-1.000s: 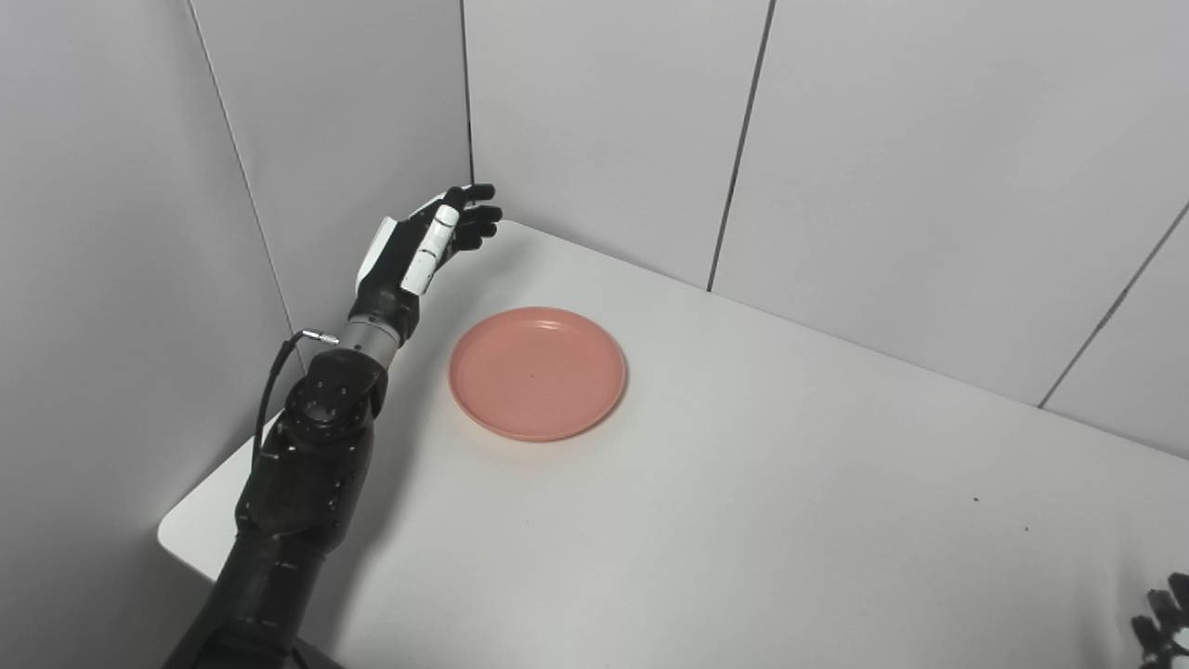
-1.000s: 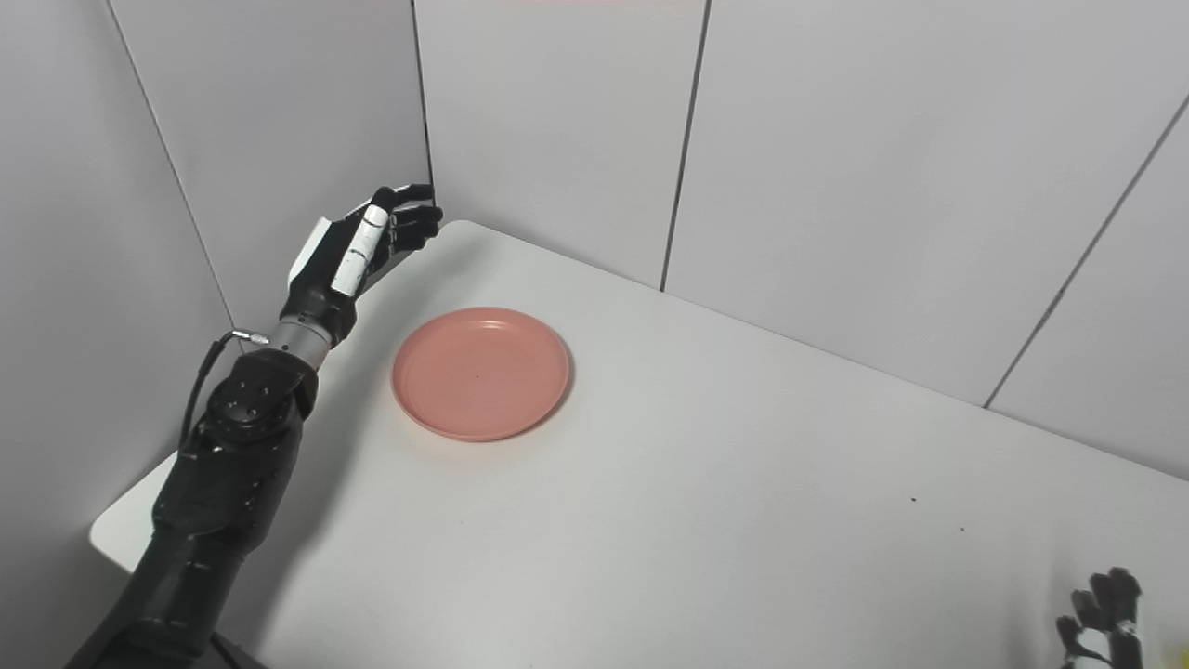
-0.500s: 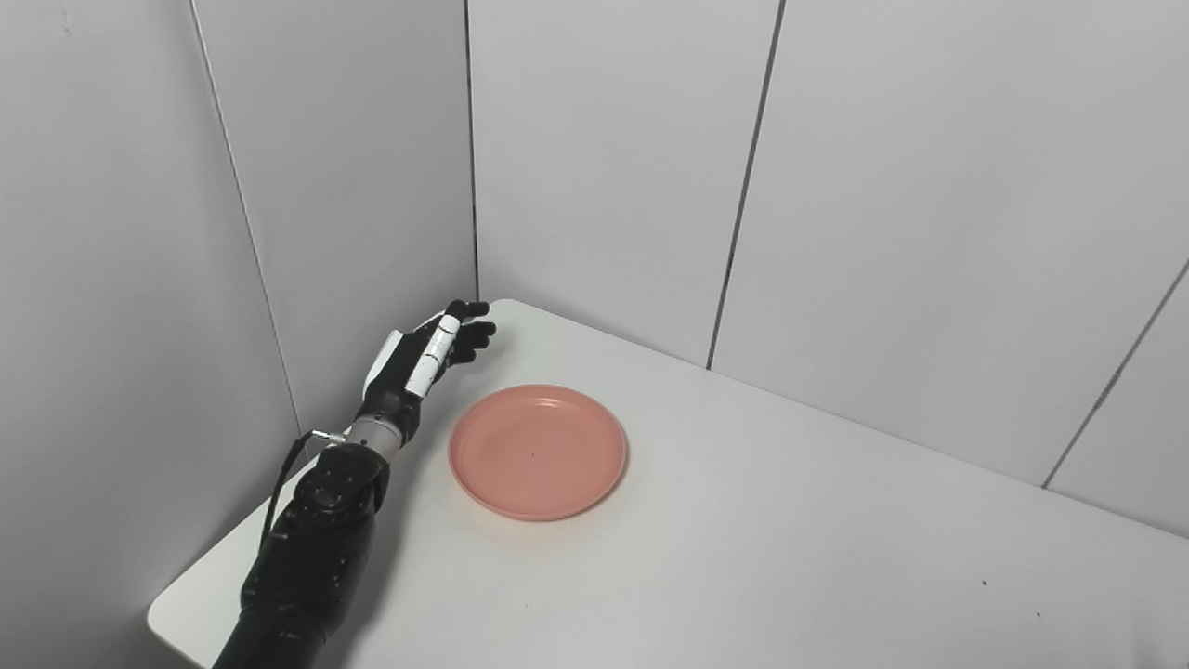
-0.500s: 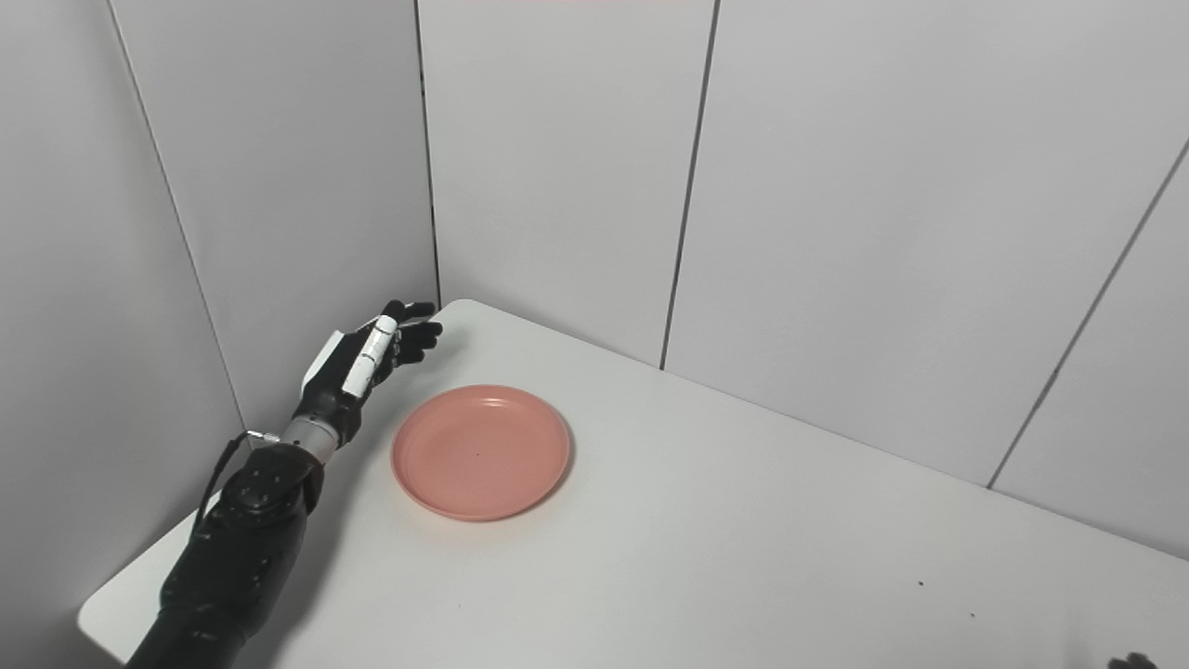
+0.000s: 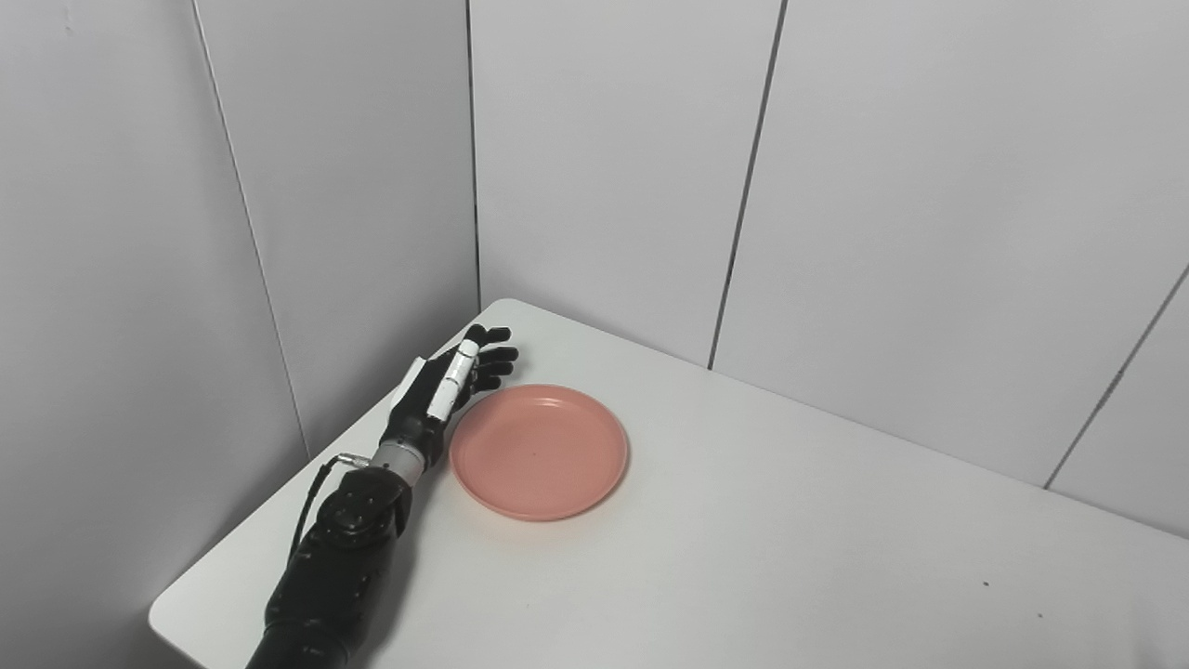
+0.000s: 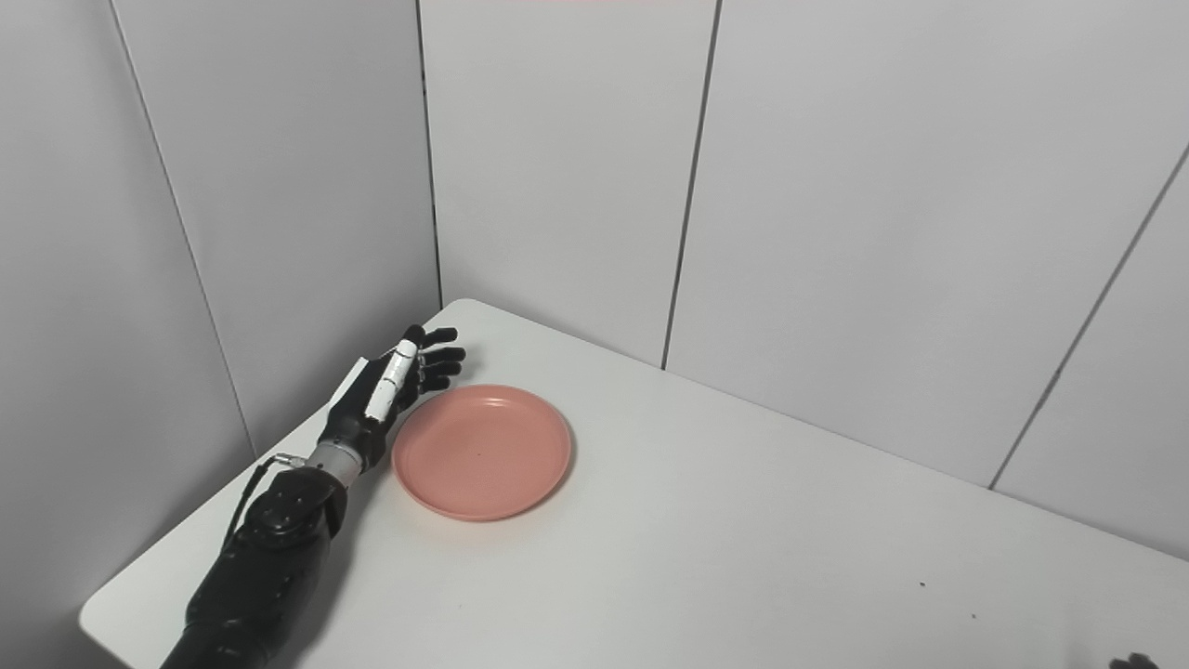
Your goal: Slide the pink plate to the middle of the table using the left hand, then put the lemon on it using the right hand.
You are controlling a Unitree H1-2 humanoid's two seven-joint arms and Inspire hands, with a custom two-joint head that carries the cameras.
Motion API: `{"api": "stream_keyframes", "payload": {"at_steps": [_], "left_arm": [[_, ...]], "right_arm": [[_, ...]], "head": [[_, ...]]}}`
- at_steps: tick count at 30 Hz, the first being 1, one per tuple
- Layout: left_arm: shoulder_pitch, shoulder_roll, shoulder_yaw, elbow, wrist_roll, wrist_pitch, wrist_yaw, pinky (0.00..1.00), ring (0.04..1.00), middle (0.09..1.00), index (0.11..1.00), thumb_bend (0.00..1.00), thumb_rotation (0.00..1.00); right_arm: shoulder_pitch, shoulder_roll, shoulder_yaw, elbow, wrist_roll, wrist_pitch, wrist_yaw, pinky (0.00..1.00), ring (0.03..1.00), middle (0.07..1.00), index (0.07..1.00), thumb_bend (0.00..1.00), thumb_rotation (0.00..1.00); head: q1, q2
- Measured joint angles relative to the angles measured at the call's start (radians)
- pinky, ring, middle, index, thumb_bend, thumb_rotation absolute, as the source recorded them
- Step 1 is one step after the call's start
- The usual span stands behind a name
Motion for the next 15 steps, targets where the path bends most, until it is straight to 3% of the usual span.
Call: {"api": "stream_keyframes", "payload": {"at_steps": [15], "left_arm": [[0.04,-0.036,-0.019,-0.006,-0.039,-0.028,-0.046,0.83,0.787,0.774,0.776,0.6,1.0]], "right_arm": [[0.001,0.004,-0.007,-0.003,-0.001,0.0,-0.003,1.0,1.0,1.0,1.0,0.63,0.87]], "head": [[-0.002,0.023]]}}
